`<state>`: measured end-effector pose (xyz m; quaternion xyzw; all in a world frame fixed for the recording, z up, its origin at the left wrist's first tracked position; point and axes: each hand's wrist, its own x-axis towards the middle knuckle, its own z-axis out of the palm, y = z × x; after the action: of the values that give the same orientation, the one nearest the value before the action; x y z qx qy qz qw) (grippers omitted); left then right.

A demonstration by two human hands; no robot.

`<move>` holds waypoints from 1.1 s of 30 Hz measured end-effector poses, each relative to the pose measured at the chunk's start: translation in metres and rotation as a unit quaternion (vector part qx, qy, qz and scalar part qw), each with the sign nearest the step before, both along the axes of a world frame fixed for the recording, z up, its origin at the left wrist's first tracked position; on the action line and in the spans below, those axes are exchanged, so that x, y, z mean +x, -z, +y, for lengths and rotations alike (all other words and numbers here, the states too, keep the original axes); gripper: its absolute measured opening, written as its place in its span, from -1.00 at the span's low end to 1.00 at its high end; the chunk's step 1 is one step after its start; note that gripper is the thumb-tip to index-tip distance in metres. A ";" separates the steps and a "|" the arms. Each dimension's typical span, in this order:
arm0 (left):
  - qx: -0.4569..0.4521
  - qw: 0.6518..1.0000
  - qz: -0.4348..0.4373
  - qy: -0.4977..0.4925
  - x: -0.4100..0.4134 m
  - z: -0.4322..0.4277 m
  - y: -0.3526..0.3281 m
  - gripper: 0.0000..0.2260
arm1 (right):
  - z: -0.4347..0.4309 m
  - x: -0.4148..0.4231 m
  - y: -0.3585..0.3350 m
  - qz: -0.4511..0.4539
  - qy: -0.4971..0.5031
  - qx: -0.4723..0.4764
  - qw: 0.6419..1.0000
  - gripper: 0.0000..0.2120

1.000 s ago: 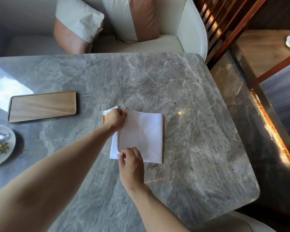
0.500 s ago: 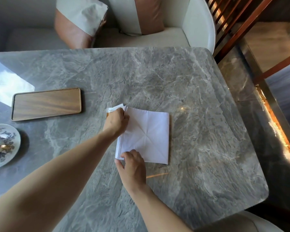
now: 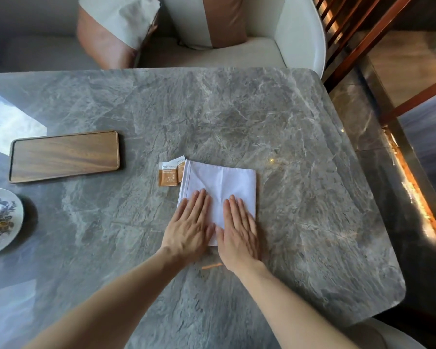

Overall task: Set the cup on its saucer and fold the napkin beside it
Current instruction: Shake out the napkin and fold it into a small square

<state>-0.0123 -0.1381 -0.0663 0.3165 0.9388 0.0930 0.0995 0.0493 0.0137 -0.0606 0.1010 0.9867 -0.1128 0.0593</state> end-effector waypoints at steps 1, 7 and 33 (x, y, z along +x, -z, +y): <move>-0.018 1.000 -0.004 0.000 0.000 -0.002 0.004 -0.36 | 0.002 0.002 0.003 -0.023 -0.001 0.003 1.000 -0.34; -0.030 0.998 -0.018 -0.045 0.004 -0.011 0.008 -0.25 | 0.025 0.014 0.006 -0.035 0.026 0.046 0.998 -0.28; -0.089 0.994 -0.053 0.016 -0.183 0.039 -0.032 -0.53 | 0.122 -0.134 -0.046 -0.058 0.142 -0.303 0.941 -0.91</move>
<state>-0.1950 -0.0990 -0.0343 0.3160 0.9315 0.0237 0.1787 -0.0851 0.1356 -0.0144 0.2234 0.8761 -0.4076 0.1280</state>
